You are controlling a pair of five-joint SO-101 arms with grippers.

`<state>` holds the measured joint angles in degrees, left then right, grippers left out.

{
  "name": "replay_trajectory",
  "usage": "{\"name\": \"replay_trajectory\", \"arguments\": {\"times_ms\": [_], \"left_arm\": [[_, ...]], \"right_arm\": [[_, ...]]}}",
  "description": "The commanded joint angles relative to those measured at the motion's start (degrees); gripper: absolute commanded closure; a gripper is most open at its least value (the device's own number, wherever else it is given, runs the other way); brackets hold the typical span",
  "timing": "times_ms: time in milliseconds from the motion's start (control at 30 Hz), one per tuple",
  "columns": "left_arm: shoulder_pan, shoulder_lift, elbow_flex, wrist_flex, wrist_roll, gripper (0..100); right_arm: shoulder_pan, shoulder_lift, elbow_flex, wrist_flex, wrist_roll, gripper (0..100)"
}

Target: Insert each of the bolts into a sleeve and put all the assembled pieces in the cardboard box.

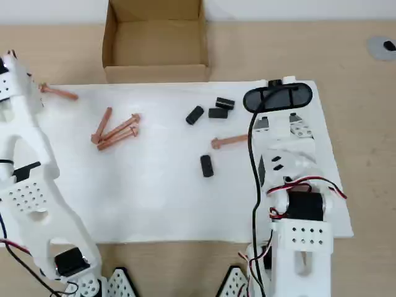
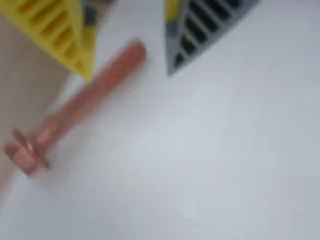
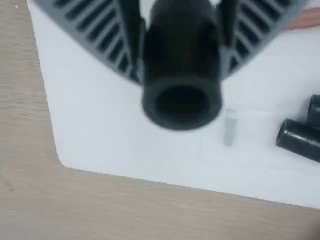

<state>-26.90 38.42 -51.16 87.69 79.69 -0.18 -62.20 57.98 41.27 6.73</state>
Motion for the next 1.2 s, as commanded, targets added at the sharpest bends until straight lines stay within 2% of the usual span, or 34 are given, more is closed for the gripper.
{"name": "replay_trajectory", "arguments": {"times_ms": [0,100,300,433,567,700,800,933,1067,1167], "left_arm": [[1.41,-3.03,-7.3,1.14,-0.35,89],[1.49,-3.03,-4.13,-5.27,-1.58,89],[1.58,-3.03,7.3,-20.57,-13.8,89],[3.52,-3.03,11.34,-27.34,-18.11,89],[7.38,-3.03,12.57,-28.4,-24.18,86],[12.66,-3.38,11.16,-20.31,-38.51,86],[16.88,-3.56,7.47,-7.12,-51.25,86],[19.6,-3.12,0.26,7.47,-60.22,86],[19.52,-3.12,-0.79,11.78,-71.91,86],[18.11,-3.12,1.93,11.52,-73.85,86]], "right_arm": [[-1.19,0.04,-2.68,-1.85,0.26,98.9],[-1.19,0.04,-2.86,-1.85,0.26,98.9],[-1.1,0.04,-2.77,-1.76,0.26,98.9],[-1.1,0.04,-2.51,-1.76,0.26,98.9],[-1.1,0.04,-2.51,-1.67,0.26,98.9],[-0.84,-0.04,-2.51,-1.41,0.26,98.9],[-0.84,-0.04,-2.51,-1.41,0.26,98.9],[-0.84,-0.04,-1.89,-1.49,0.26,98.9],[-0.84,-0.13,-1.01,-1.41,0.26,98.9],[-0.84,-0.22,-0.92,-1.41,0.26,98.9]]}}
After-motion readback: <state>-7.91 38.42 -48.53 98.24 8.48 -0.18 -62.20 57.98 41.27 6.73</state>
